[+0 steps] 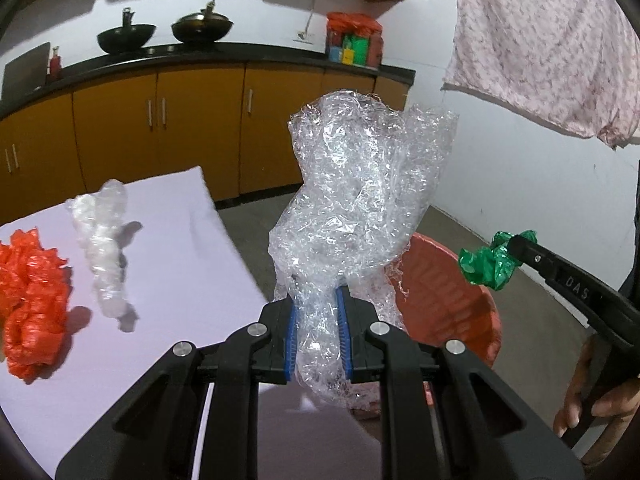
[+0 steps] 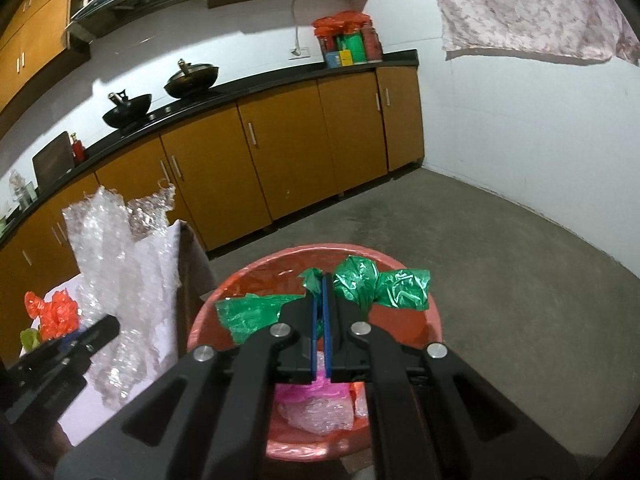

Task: Collect trash
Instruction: 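Carry both bags over the orange basket and open both tools to drop them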

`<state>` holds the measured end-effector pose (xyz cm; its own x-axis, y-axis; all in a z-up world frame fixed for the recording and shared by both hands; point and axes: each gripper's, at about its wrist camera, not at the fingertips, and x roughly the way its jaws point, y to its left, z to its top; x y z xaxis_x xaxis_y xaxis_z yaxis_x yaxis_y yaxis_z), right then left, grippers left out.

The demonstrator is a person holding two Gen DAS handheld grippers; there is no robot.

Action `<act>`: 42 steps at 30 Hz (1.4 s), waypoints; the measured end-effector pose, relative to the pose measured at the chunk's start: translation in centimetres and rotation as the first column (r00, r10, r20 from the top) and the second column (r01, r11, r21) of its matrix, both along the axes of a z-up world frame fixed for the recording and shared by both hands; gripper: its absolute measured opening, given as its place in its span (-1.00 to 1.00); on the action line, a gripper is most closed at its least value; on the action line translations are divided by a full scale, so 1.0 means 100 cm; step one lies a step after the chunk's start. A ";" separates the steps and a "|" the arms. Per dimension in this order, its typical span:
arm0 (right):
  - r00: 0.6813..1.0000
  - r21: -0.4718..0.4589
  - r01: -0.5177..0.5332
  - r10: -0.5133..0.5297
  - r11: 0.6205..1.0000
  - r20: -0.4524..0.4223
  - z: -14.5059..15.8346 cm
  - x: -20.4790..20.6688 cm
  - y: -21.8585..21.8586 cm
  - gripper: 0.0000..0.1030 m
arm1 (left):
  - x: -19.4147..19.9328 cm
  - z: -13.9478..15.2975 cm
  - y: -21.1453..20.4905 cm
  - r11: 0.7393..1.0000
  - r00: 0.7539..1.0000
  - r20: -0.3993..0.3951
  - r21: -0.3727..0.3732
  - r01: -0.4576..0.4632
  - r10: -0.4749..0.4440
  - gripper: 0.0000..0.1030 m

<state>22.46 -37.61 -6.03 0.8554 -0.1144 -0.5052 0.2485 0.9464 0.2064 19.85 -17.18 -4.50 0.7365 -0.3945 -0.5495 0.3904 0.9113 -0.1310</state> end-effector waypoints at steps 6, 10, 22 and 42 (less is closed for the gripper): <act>1.000 0.016 0.020 -0.020 1.000 -0.001 -0.005 0.003 -0.013 -0.92 | 0.003 -0.006 -0.019 1.000 1.000 -0.006 0.019 0.020 -0.020 -0.67; 1.000 0.025 0.026 -0.025 0.999 -0.005 -0.009 0.006 -0.020 -0.92 | 0.006 -0.010 -0.028 0.999 0.999 -0.012 0.030 0.036 -0.036 -0.67; 1.000 0.037 0.020 -0.020 0.999 -0.014 -0.016 0.018 -0.020 -0.92 | 0.012 -0.018 -0.045 0.996 0.998 -0.021 0.056 0.066 -0.065 -0.67; 1.000 0.095 0.002 -0.003 0.995 0.015 -0.013 0.024 -0.028 -0.40 | 0.029 -0.030 -0.052 0.996 0.994 -0.078 0.056 0.075 -0.071 -0.27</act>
<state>24.90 -40.42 -7.35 0.8630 -0.0687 -0.5006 0.2469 0.9217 0.2992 22.74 -22.33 -7.46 0.6622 -0.4113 -0.6264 0.4471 0.8877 -0.1101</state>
